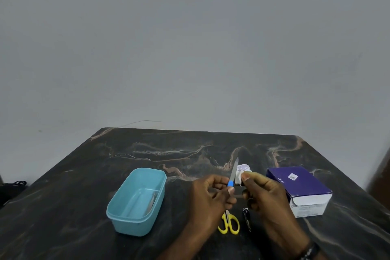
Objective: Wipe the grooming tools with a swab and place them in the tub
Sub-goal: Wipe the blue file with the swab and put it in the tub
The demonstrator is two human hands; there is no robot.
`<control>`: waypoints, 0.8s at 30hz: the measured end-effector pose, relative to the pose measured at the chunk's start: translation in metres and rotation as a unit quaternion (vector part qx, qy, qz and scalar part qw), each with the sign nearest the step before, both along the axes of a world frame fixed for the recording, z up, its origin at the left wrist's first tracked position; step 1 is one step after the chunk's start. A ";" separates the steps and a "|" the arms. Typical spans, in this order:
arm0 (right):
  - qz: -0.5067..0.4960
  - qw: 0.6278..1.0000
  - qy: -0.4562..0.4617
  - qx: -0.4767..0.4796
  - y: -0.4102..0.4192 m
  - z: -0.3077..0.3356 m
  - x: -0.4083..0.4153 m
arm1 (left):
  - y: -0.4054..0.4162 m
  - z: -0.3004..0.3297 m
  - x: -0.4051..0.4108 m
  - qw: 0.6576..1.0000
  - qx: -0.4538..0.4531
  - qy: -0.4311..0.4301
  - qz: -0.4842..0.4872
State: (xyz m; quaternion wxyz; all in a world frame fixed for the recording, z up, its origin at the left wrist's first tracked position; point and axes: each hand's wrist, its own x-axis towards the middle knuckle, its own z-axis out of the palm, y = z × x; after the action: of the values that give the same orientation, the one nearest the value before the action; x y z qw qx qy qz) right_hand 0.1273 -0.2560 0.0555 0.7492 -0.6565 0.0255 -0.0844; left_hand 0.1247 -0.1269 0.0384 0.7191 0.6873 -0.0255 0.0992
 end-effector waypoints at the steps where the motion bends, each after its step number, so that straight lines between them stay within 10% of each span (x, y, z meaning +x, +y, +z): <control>1: 0.002 1.000 0.000 0.003 0.000 0.000 -0.001 | 0.001 0.000 0.000 1.000 0.000 0.002 0.000; 24: 0.049 0.996 -0.022 0.069 0.003 0.006 -0.008 | -0.001 -0.006 -0.003 1.000 0.004 0.010 -0.027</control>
State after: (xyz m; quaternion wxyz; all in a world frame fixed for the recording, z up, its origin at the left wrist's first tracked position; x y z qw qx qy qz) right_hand 0.1197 -0.2530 0.0619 0.7960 -0.6020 -0.0179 -0.0602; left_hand 0.1219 -0.1283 0.0326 0.7190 0.6902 -0.0378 0.0728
